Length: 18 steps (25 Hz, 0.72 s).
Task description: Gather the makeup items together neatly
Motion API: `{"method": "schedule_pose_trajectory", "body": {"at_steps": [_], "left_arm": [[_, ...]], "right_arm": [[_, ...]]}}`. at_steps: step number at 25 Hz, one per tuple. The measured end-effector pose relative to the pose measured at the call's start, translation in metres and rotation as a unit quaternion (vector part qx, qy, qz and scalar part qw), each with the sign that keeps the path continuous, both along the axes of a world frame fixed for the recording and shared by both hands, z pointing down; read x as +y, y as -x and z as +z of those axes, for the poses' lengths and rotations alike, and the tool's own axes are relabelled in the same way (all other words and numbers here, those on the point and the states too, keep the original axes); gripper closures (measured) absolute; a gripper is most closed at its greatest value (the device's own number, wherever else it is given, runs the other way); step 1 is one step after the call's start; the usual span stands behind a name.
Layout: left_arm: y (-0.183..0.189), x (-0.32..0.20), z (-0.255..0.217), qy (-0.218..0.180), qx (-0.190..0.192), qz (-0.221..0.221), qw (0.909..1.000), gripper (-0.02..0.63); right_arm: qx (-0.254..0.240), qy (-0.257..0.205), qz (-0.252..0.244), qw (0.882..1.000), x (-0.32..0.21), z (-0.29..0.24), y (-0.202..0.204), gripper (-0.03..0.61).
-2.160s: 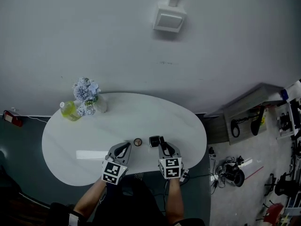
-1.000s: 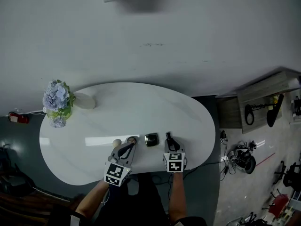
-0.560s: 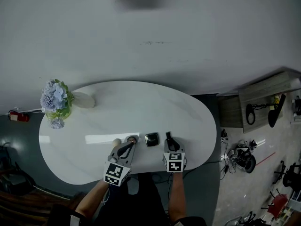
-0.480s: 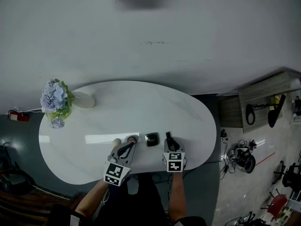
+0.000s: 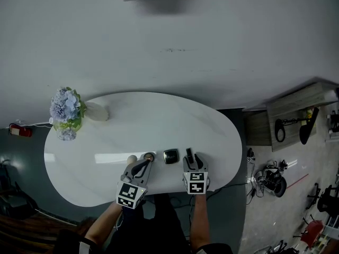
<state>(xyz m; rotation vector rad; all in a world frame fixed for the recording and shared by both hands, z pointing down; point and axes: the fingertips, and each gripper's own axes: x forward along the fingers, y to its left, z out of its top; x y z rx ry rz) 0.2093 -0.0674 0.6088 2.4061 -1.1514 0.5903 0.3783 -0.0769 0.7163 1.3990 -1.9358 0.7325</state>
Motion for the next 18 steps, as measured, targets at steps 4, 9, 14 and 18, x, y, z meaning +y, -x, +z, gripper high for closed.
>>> {"method": "schedule_pose_trajectory", "body": {"at_steps": [4,9,14,18], "left_arm": [[0.0,0.004,-0.011,-0.011,0.001,-0.004,0.9999,0.594],[0.002,0.011,-0.033,-0.038,0.005,-0.008,0.9993,0.594],[0.008,0.022,-0.066,-0.071,0.005,-0.012,0.9974,0.594],[0.011,0.029,-0.092,-0.101,0.006,-0.016,0.9947,0.594]], "right_arm": [[-0.001,-0.015,0.001,1.0,0.001,-0.016,-0.002,0.39],[-0.002,-0.045,0.002,0.999,0.004,-0.05,-0.002,0.391],[-0.002,-0.105,-0.013,0.994,0.012,-0.105,0.008,0.422],[-0.005,-0.154,-0.023,0.988,0.019,-0.145,0.019,0.461]]}}
